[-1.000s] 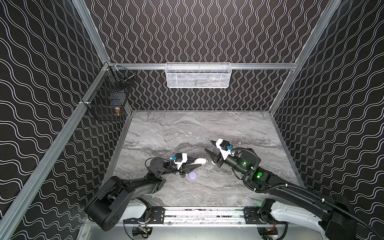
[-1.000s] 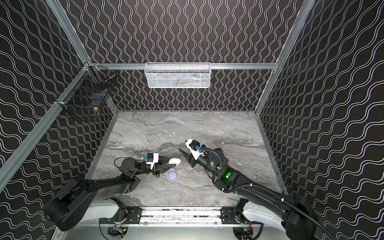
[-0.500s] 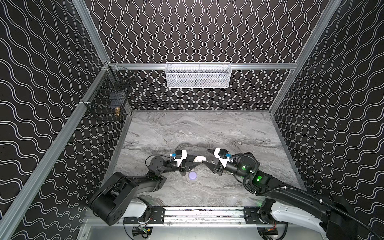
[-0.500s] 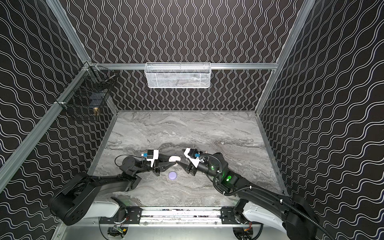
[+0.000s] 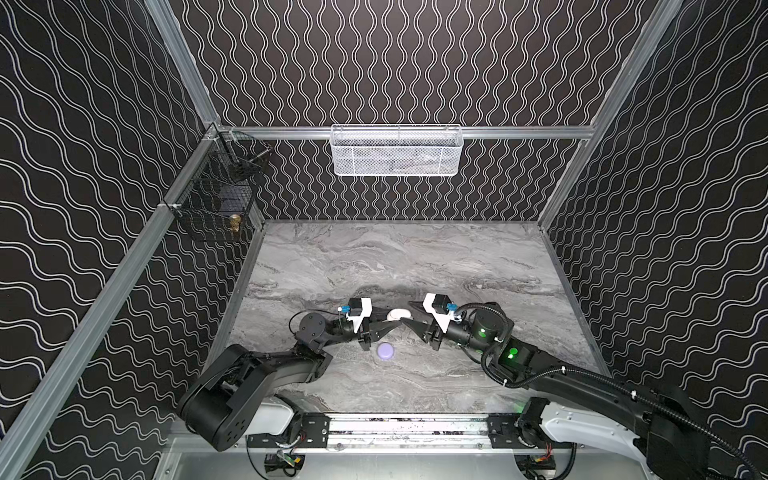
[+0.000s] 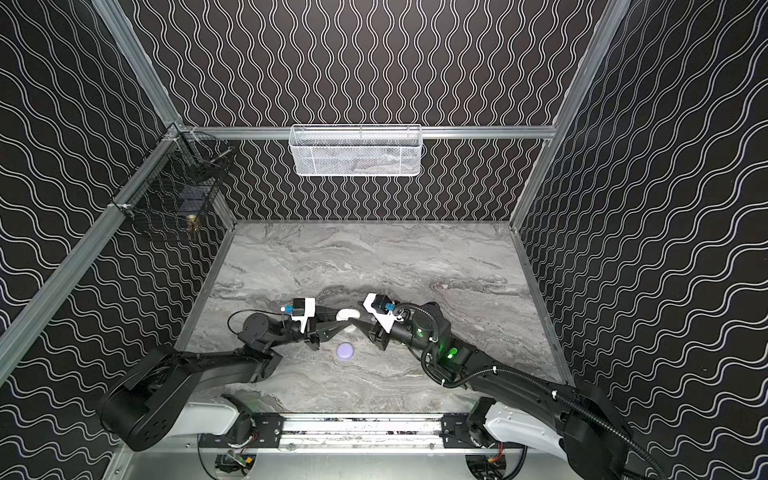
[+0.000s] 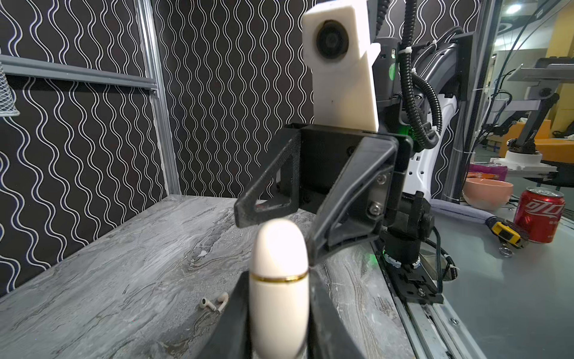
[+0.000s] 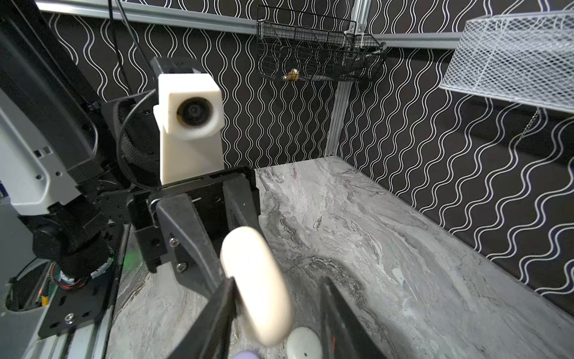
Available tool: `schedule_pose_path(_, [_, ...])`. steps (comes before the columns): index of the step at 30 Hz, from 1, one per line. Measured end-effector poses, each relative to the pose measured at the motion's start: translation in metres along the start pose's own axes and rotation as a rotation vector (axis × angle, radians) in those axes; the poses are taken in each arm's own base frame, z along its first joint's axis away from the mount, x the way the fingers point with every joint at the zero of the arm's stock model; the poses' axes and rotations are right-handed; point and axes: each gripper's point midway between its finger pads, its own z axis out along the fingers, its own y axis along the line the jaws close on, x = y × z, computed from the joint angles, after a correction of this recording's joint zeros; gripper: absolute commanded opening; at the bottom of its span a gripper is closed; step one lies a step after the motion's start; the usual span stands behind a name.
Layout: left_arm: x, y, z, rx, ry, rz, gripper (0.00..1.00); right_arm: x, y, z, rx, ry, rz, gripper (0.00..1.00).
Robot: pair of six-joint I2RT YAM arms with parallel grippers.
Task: Insert the wireless bluetooth earbuds into the charging case
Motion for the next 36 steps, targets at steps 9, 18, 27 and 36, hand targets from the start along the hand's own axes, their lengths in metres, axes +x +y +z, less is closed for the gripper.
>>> schedule_pose_path(9, [-0.001, 0.002, 0.0, -0.014, -0.005, -0.001, 0.0, -0.001, 0.0, 0.003, -0.007, -0.003, 0.034, 0.41])
schedule_pose_path(18, [-0.002, 0.004, 0.0, -0.024, -0.009, 0.001, 0.0, -0.003, -0.003, 0.003, 0.009, -0.008, 0.074, 0.42])
schedule_pose_path(27, [-0.002, -0.007, 0.0, 0.036, -0.004, 0.013, 0.0, -0.014, -0.016, 0.001, 0.085, -0.063, 0.093, 0.43])
schedule_pose_path(36, [-0.002, -0.011, -0.002, 0.048, -0.006, 0.019, 0.0, -0.013, -0.018, 0.002, 0.094, -0.063, 0.11, 0.48])
